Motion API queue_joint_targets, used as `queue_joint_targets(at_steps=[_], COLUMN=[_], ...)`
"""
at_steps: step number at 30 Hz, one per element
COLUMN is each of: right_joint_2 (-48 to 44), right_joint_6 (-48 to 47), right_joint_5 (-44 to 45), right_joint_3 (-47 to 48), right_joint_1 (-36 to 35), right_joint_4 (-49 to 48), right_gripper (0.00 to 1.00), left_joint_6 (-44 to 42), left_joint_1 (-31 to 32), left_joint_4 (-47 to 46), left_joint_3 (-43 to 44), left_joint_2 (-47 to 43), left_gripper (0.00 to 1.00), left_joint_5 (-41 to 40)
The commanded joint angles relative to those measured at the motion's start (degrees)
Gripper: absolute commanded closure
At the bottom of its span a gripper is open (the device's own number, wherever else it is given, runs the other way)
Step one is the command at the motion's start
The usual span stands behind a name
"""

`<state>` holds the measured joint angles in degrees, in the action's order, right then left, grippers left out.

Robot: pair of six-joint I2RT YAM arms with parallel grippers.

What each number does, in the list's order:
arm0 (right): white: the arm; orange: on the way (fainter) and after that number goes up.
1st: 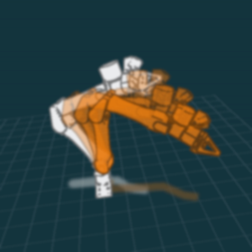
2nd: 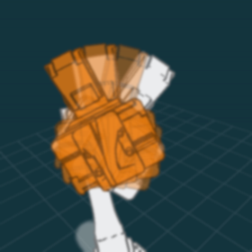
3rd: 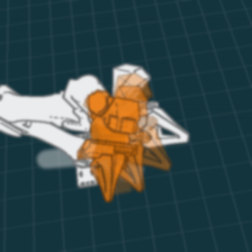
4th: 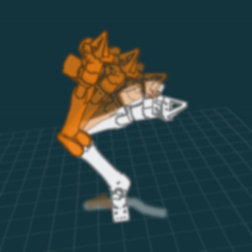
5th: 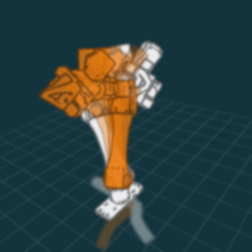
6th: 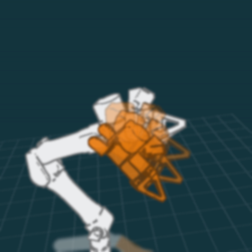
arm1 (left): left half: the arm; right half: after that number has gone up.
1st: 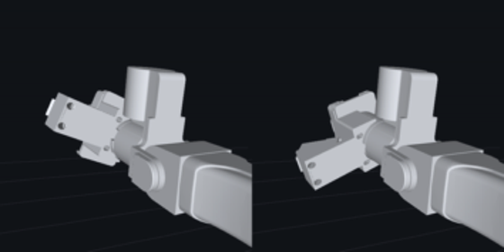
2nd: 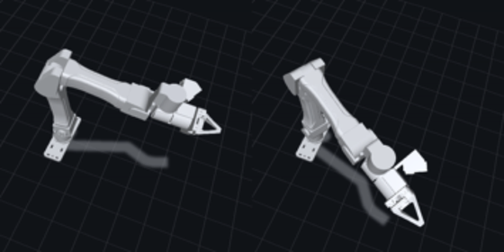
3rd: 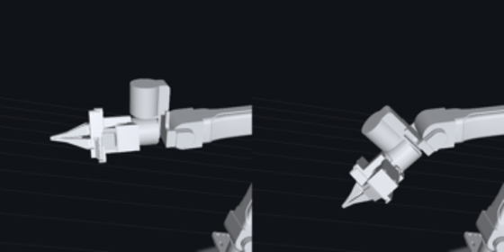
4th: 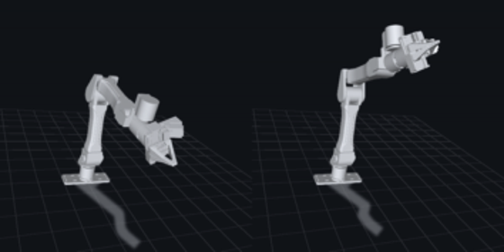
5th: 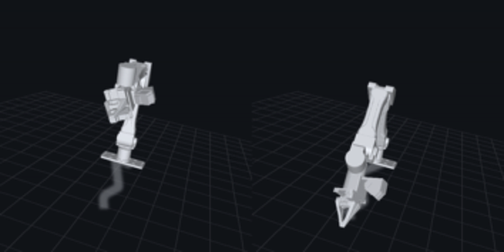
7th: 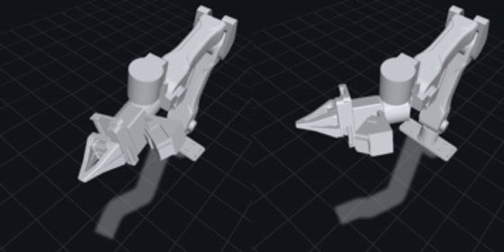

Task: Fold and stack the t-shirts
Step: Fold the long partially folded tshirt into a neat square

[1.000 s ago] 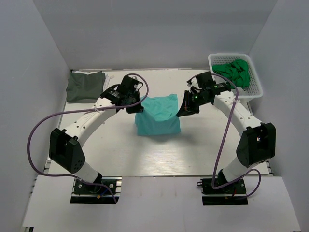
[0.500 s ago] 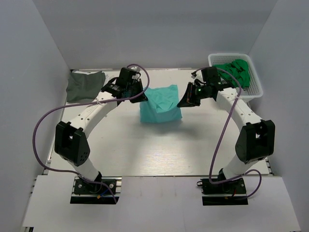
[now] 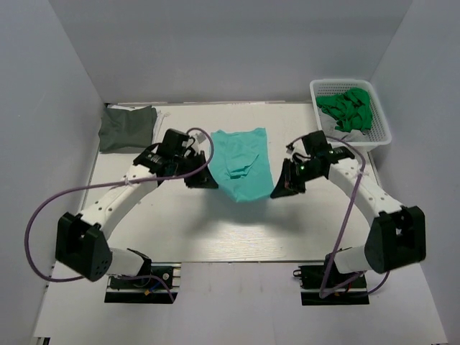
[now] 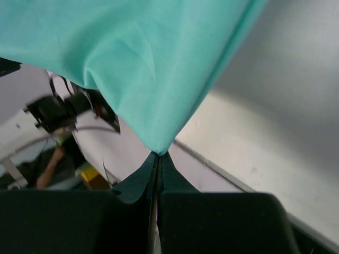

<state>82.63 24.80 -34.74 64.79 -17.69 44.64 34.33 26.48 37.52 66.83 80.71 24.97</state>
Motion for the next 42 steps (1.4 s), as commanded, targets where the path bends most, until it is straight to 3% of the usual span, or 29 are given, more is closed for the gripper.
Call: queue_joint_targets(at_steps=[1, 7, 14, 22, 27, 34, 42], right_joint_2=[-7.47, -17.14, -23.83, -14.19, -8.11, 0.07, 7.97], right_joint_6=[-1.24, 1.13, 3.59, 3.24, 2.54, 1.05, 0.96], right_joint_5=[-2.79, -7.96, -9.30, -0.60, -0.06, -0.24, -0.23], right_joint_3=[-5.89, -16.27, -14.70, -8.11, -2.57, 5.07, 13.87], right_joint_1=[-2.25, -7.87, -9.47, -8.06, -6.48, -2.80, 1.08], right_joint_4=[5.89, 8.17, 11.52, 9.94, 9.94, 9.14, 7.13], right_gripper=[1.00, 1.00, 1.00, 1.00, 1.00, 1.00, 1.00], left_joint_6=[-0.05, 6.27, 8.22, 5.84, 4.70, 6.27, 6.28], left_joint_1=[1.46, 3.22, 3.75, 2.35, 1.82, -1.86, -6.61], left_joint_4=[5.81, 2.47, 3.00, 0.01, 5.00, 2.65, -0.06], left_joint_3=[-5.73, -13.56, -13.57, -11.82, -8.64, -7.51, -7.23], left_joint_2=[-8.95, -19.87, -24.11, -16.91, -12.07, -8.57, -5.57], left_gripper=[1.00, 1.00, 1.00, 1.00, 1.00, 1.00, 1.00], left_joint_5=[11.92, 22.23, 24.86, 15.74, 5.91, -2.28, -4.15])
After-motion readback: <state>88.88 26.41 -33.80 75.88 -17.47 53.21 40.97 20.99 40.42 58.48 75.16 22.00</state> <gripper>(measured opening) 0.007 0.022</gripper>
